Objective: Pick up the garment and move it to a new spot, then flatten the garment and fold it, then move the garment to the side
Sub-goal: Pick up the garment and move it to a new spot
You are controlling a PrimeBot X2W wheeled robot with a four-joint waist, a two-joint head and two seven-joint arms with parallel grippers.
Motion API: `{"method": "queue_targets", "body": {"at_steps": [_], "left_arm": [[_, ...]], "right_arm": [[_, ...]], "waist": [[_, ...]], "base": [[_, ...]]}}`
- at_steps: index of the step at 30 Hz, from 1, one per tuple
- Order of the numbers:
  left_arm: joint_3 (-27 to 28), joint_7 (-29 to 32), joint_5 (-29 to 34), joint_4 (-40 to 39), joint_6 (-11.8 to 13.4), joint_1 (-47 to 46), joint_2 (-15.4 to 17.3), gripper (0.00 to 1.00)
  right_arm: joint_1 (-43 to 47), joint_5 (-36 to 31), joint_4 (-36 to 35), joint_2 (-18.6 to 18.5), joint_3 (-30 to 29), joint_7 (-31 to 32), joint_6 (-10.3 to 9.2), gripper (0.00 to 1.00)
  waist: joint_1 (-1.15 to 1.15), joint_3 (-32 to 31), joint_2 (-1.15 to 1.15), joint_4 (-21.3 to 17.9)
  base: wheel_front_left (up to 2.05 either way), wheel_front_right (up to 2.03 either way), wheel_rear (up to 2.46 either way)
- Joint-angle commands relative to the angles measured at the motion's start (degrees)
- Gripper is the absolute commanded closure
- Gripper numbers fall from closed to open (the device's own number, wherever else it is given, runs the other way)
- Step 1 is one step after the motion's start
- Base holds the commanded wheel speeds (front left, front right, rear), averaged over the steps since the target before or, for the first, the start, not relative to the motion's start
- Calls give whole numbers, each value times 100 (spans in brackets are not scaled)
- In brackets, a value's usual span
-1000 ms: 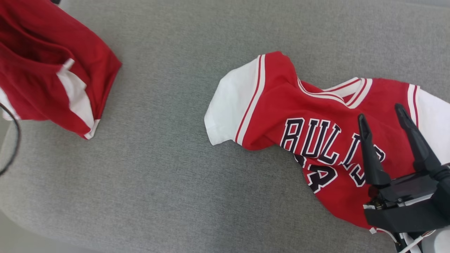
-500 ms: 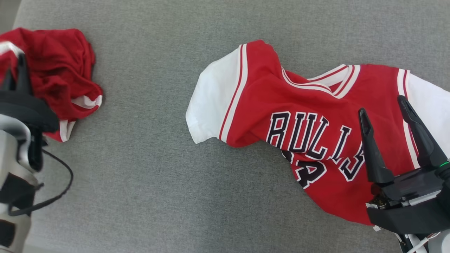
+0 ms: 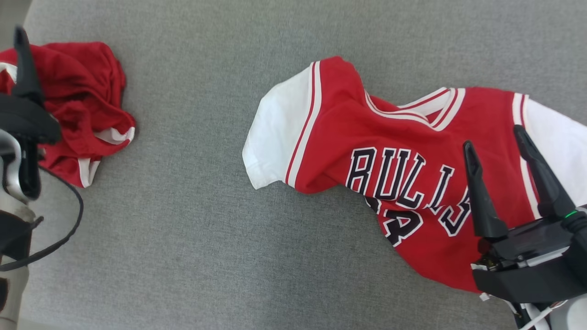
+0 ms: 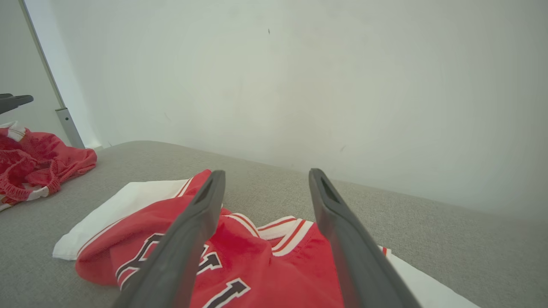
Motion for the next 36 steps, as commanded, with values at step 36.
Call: {"method": "queue_targets", "body": {"at_steps": [36], "left_arm": [[534,-14,1069,-3718,233,3672,-459,0]], "right_arm": [[658,369,1979,828,-341,-1114,-13,0]], "waist": [[0,-2255,0,-1614]], "base": [[0,0,0]]}}
